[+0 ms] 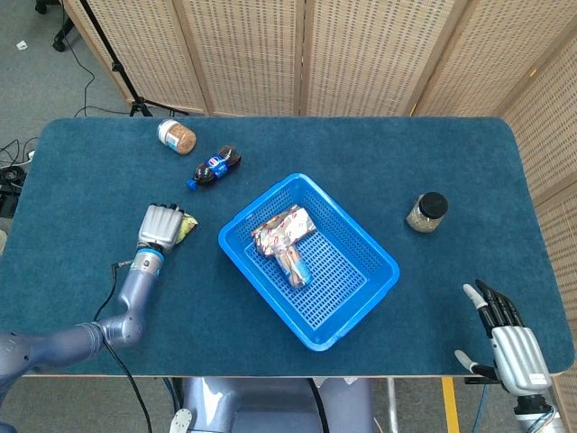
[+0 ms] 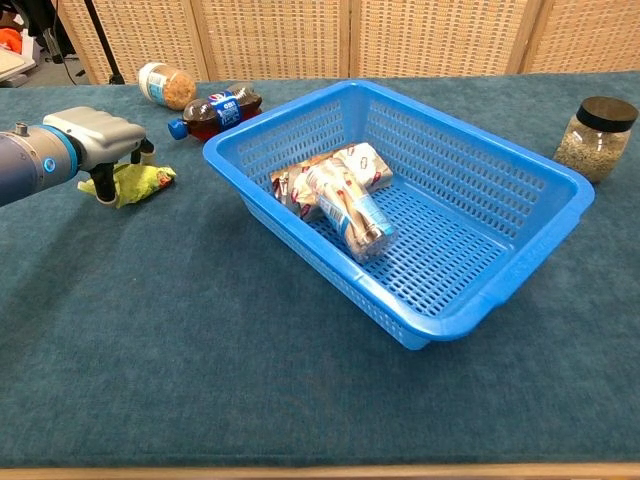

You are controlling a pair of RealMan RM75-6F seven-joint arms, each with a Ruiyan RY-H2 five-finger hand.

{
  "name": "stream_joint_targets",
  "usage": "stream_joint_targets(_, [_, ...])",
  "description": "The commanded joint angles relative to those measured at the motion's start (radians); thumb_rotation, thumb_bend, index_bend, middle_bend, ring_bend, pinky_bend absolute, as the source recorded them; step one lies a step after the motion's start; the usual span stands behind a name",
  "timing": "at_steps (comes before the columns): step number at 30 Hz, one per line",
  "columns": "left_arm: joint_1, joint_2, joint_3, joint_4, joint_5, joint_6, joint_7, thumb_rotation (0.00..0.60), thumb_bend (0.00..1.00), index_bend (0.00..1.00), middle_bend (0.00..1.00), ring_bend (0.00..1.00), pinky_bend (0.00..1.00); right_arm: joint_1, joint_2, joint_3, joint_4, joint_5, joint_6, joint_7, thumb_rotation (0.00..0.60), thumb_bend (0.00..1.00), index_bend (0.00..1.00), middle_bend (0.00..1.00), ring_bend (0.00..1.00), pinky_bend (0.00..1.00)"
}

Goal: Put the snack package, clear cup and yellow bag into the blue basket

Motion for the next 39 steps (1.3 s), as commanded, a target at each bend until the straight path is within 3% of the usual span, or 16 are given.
stream_joint_targets(1, [0.019,-0.002,-0.002,-0.002,0.065,0.054,-0.021,0.6,0.39,0.84,0.43,0.46,0.44,-0.001,0.002,-0.001,-0.002,-0.002,0.002,0.002,0.6,0.21,0.0,0.0,0.0,0.06])
stream_joint_targets(6, [0.046,-0.021,-0.025,0.011,0.193,0.19,-0.072,0.6,0.4,0.86,0.45,0.53,0.49,-0.001,0.005,-0.003,-0.005,-0.009,0.005,0.006,0.6,0.21,0.0,0.0,0.0,0.06])
stream_joint_targets(10, [0.057,0.005,-0.048,-0.026,0.242,0.236,-0.089,0.6,0.4,0.86,0.45,0.54,0.5,-0.002,0.008,-0.004,-0.008,-0.016,0.01,0.011,0.6,0.21,0.0,0.0,0.0,0.06])
stream_joint_targets(20, [0.071,0.144,-0.131,-0.264,0.295,0.337,-0.048,0.6,0.4,0.86,0.45,0.54,0.5,-0.011,0.022,-0.013,-0.017,-0.05,0.039,0.034,0.6,0.21,0.0,0.0,0.0,0.06])
stream_joint_targets(26, [0.071,0.183,-0.163,-0.42,0.344,0.375,-0.044,0.6,0.4,0.86,0.45,0.54,0.5,-0.017,0.032,-0.017,-0.021,-0.066,0.056,0.05,0.6,0.21,0.0,0.0,0.0,0.06])
stream_joint_targets(32, [0.056,0.15,-0.159,-0.528,0.424,0.397,-0.016,0.6,0.39,0.86,0.45,0.54,0.5,-0.021,0.041,-0.018,-0.022,-0.072,0.067,0.066,0.6,0.21,0.0,0.0,0.0,0.06])
stream_joint_targets(39, [0.006,0.017,-0.175,-0.554,0.469,0.399,0.036,0.6,0.37,0.86,0.45,0.54,0.5,-0.025,0.047,-0.018,-0.023,-0.073,0.076,0.079,0.6,0.21,0.0,0.0,0.0,0.06])
